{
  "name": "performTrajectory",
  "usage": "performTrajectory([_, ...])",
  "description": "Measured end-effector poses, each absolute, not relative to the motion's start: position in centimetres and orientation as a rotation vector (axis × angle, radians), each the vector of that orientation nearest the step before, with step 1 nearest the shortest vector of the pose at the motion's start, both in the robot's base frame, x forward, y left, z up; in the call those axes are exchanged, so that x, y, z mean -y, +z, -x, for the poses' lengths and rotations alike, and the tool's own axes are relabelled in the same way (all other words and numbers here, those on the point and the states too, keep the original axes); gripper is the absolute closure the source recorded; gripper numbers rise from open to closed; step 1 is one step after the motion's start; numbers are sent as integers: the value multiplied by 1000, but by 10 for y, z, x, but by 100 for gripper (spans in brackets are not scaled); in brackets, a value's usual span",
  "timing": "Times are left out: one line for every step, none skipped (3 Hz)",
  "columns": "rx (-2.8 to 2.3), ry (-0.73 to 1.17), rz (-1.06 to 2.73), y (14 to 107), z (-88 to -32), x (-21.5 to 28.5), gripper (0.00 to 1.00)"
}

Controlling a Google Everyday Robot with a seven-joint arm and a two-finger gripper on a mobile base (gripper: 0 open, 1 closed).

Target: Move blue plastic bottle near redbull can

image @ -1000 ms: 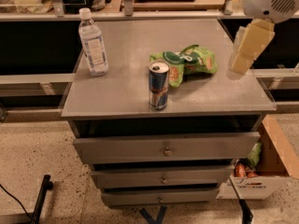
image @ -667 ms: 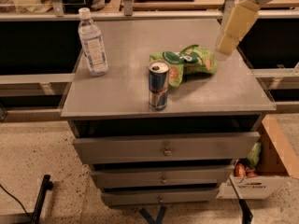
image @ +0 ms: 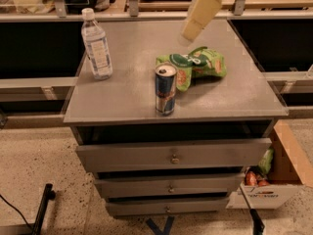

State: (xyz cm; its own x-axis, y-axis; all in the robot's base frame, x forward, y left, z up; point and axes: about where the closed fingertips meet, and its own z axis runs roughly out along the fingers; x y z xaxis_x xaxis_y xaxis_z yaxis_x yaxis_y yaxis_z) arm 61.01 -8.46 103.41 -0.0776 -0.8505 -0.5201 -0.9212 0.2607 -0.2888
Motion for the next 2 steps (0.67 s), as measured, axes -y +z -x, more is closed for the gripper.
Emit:
performTrajectory([-1887, 266, 1576, 1016, -627, 29, 0])
performTrajectory([-1887, 266, 1576, 1016, -627, 29, 0])
